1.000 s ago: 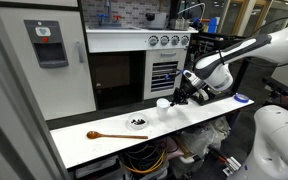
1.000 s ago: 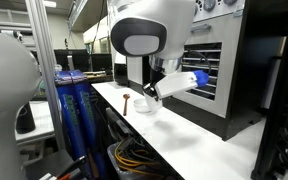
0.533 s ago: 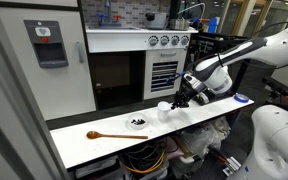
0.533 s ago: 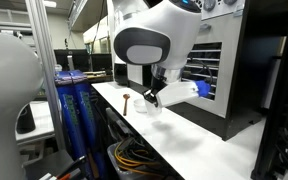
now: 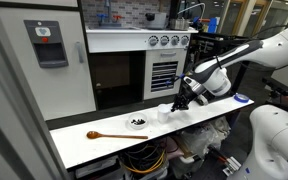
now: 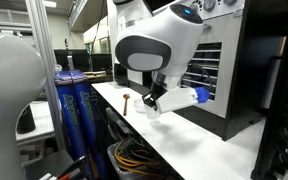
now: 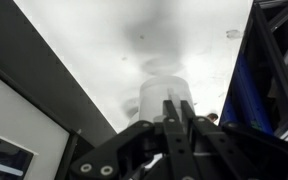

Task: Lift the white cup and empty its contents into the bowl

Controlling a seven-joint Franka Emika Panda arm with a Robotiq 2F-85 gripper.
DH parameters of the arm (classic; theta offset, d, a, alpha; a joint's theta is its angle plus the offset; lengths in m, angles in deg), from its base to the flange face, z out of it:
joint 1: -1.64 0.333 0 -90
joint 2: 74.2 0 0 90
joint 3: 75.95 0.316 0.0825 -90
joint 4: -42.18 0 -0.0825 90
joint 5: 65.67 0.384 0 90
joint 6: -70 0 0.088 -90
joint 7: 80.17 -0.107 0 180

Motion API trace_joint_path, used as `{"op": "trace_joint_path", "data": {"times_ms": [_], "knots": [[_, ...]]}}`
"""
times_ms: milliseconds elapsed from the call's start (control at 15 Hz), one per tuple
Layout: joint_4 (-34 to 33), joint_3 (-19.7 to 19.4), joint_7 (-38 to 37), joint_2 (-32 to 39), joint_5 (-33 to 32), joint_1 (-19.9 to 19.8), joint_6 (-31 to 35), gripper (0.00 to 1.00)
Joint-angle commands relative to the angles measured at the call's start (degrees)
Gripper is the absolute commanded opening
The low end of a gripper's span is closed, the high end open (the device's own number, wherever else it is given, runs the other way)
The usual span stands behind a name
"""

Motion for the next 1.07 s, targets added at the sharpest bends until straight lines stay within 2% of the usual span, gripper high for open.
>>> {"op": "trace_joint_path", "data": {"times_ms": [0,333,800,867,1000], "knots": [[-0.01,-3.78,3.21,-0.61,0.39,2.90,1.90,0.02],[-0.38,-7.57,4.86,-0.84,0.15,6.20,2.70,0.02],[-0.30,-12.56,2.08,-3.02,-7.42,9.69,4.38,0.02],[-0.65,-13.05,3.88,-2.53,-5.57,10.56,4.42,0.02],[-0.83,-14.17,3.82,-3.05,-5.82,11.63,4.73,0.02]]}}
